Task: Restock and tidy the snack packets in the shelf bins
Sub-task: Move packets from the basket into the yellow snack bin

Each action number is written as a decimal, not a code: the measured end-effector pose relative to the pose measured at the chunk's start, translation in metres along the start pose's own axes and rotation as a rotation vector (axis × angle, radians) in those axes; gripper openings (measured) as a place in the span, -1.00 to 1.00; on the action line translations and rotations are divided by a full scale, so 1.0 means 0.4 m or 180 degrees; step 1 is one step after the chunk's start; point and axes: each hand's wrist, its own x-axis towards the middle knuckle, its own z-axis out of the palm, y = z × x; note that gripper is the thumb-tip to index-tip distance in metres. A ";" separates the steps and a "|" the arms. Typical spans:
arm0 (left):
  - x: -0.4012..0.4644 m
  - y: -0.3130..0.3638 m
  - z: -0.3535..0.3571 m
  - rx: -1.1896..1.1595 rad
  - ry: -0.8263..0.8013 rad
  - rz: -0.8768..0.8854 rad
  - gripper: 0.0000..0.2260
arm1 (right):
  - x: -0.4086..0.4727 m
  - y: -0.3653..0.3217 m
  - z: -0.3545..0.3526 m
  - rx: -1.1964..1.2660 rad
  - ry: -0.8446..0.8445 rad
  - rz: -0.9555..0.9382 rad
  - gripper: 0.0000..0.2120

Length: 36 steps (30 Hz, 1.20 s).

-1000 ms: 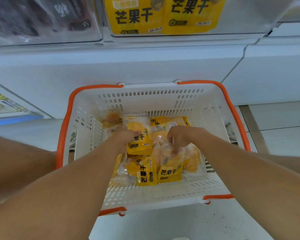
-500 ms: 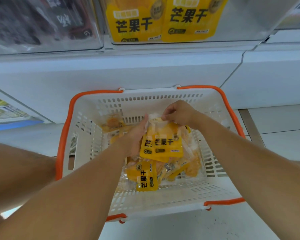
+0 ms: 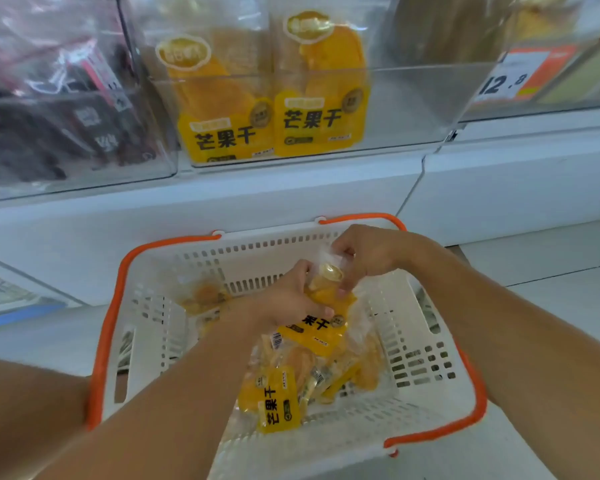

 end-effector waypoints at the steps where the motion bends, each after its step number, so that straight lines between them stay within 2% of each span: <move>1: -0.008 0.039 0.012 0.0043 -0.0034 0.0129 -0.35 | -0.033 -0.007 -0.037 -0.0043 -0.0107 0.0088 -0.54; 4: -0.033 0.170 0.053 0.0168 0.0208 0.0818 -0.35 | -0.141 -0.029 -0.149 0.0286 -0.0292 0.0164 -0.46; 6: -0.058 0.252 0.068 0.0245 0.0589 0.1253 -0.30 | -0.214 -0.053 -0.224 0.0240 -0.0135 -0.0016 -0.53; 8: -0.088 0.333 0.078 -0.0008 0.0855 0.1659 -0.24 | -0.301 -0.092 -0.300 -0.0107 0.0255 -0.0451 -0.61; 11: -0.155 0.474 0.083 -0.0133 0.1156 0.2493 -0.24 | -0.451 -0.154 -0.407 -0.0860 0.1226 -0.1077 -0.69; 13: -0.204 0.581 0.076 0.0334 0.1426 0.2962 -0.29 | -0.536 -0.183 -0.457 -0.1184 0.1998 -0.1439 -0.71; 15: -0.249 0.674 0.054 0.1005 0.1664 0.3358 -0.33 | -0.582 -0.186 -0.492 -0.1018 0.2641 -0.1668 -0.69; 17: -0.280 0.735 0.005 0.2213 0.2207 0.3594 -0.35 | -0.579 -0.177 -0.528 -0.0875 0.3110 -0.1807 -0.67; 18: -0.284 0.751 -0.031 0.3116 0.2659 0.3528 -0.31 | -0.557 -0.172 -0.549 -0.0925 0.3267 -0.1791 -0.66; 19: -0.285 0.759 -0.072 0.3993 0.3051 0.3216 -0.19 | -0.526 -0.169 -0.571 -0.1077 0.3398 -0.1680 -0.65; 20: -0.284 0.759 -0.113 0.4677 0.3190 0.2560 -0.06 | -0.487 -0.168 -0.591 -0.1351 0.3498 -0.1452 -0.63; 21: -0.281 0.748 -0.151 0.5048 0.3082 0.1866 0.02 | -0.440 -0.171 -0.610 -0.1709 0.3537 -0.1202 -0.62; 22: -0.277 0.729 -0.181 0.5105 0.2860 0.1342 0.05 | -0.387 -0.174 -0.626 -0.2058 0.3496 -0.0993 -0.63; 23: -0.272 0.702 -0.206 0.4897 0.2656 0.1088 0.06 | -0.331 -0.179 -0.642 -0.2338 0.3406 -0.0856 -0.65; 26: -0.259 0.659 -0.244 0.4140 0.2475 0.1279 0.05 | -0.180 -0.196 -0.691 -0.2644 0.2955 -0.0477 -0.70; 30: -0.238 0.651 -0.249 0.4105 0.2621 0.1468 0.01 | -0.038 -0.188 -0.751 -0.2462 0.2424 -0.0163 -0.72; 32: -0.223 0.640 -0.255 0.4082 0.2698 0.1600 0.00 | 0.022 -0.188 -0.781 -0.2322 0.2397 -0.0101 -0.70; 36: -0.187 0.633 -0.284 0.4150 0.2711 0.1823 -0.08 | 0.084 -0.190 -0.830 -0.2321 0.2661 0.0079 -0.45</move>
